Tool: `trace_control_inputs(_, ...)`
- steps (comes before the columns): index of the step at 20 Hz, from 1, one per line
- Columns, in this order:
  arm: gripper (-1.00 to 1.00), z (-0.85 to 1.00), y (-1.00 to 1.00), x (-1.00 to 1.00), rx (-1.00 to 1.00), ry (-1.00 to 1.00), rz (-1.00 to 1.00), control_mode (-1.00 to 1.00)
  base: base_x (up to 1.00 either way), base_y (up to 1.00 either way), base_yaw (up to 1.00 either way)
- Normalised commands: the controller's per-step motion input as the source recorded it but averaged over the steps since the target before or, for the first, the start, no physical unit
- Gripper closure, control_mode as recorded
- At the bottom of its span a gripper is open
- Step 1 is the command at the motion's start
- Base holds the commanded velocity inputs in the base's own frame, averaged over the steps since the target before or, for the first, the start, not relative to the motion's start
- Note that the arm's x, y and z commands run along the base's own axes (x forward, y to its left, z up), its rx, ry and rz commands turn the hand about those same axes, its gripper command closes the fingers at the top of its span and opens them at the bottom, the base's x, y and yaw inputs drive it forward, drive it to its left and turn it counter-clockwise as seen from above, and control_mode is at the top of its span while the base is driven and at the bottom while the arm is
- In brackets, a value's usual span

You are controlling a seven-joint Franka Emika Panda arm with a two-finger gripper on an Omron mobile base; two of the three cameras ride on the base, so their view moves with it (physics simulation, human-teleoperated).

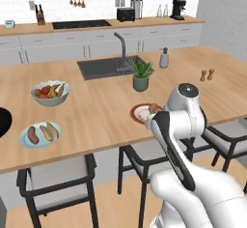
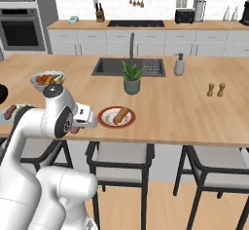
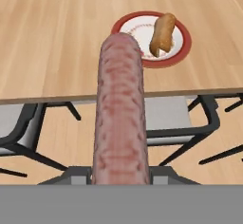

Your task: Place one bun and one sausage from the bowl on each plate.

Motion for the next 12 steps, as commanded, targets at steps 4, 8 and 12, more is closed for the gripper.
trace_control_inputs(4, 1.0, 0.0, 0.0, 0.0, 0.0, 0.0, 0.0, 1.0, 0.49, -0.21, -0.01)
trace_control_inputs(8, 1.0, 0.0, 0.0, 0.0, 0.0, 0.0, 0.0, 1.0, 0.6, 0.22, 0.01)
trace_control_inputs(12, 1.0, 0.0, 0.0, 0.0, 0.0, 0.0, 0.0, 1.0, 0.64, 0.37, 0.0)
